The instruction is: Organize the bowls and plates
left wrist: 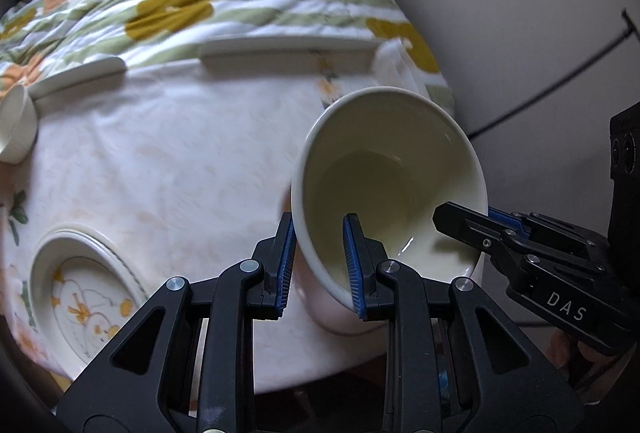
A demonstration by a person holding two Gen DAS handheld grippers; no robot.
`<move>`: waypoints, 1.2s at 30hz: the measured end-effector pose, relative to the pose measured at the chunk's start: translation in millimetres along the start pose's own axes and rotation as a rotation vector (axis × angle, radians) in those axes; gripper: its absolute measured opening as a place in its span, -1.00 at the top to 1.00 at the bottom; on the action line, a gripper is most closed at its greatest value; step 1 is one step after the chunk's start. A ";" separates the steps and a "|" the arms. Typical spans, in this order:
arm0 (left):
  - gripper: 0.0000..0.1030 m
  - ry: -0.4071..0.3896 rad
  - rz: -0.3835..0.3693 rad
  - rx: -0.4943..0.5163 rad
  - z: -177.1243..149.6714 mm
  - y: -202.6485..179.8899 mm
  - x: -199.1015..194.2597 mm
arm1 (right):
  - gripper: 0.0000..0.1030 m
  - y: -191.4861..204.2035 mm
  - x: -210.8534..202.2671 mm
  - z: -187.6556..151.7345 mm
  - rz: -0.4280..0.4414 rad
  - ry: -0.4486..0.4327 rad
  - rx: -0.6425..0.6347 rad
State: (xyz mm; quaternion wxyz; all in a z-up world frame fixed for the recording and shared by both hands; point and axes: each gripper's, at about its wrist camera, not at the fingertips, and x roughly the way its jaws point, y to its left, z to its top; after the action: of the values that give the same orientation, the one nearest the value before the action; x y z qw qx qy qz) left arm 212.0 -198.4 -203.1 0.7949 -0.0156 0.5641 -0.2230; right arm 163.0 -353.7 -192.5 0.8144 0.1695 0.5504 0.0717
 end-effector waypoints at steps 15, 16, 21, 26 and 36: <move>0.59 0.165 0.105 0.233 -8.3 -23.6 70.9 | 0.68 -44.1 45.0 -36.6 -0.050 0.085 0.139; 0.59 0.170 0.107 0.240 -8.0 -23.5 73.4 | 0.68 -44.9 46.9 -37.0 -0.052 0.087 0.145; 0.59 0.176 0.134 0.276 -7.3 -24.6 79.7 | 0.68 -45.9 49.4 -39.5 -0.059 0.090 0.155; 0.59 0.169 0.145 0.298 -6.7 -26.7 78.0 | 0.68 -45.0 50.2 -39.4 -0.072 0.088 0.151; 0.59 0.160 0.159 0.285 -3.9 -23.3 73.6 | 0.68 -42.4 48.5 -40.7 -0.063 0.084 0.151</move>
State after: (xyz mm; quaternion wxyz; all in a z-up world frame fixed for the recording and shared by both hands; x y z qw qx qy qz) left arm 220.1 -245.9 -263.6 0.7568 0.1595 0.5878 -0.2375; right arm 141.2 -370.5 -263.5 0.7775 0.2098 0.5928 0.0113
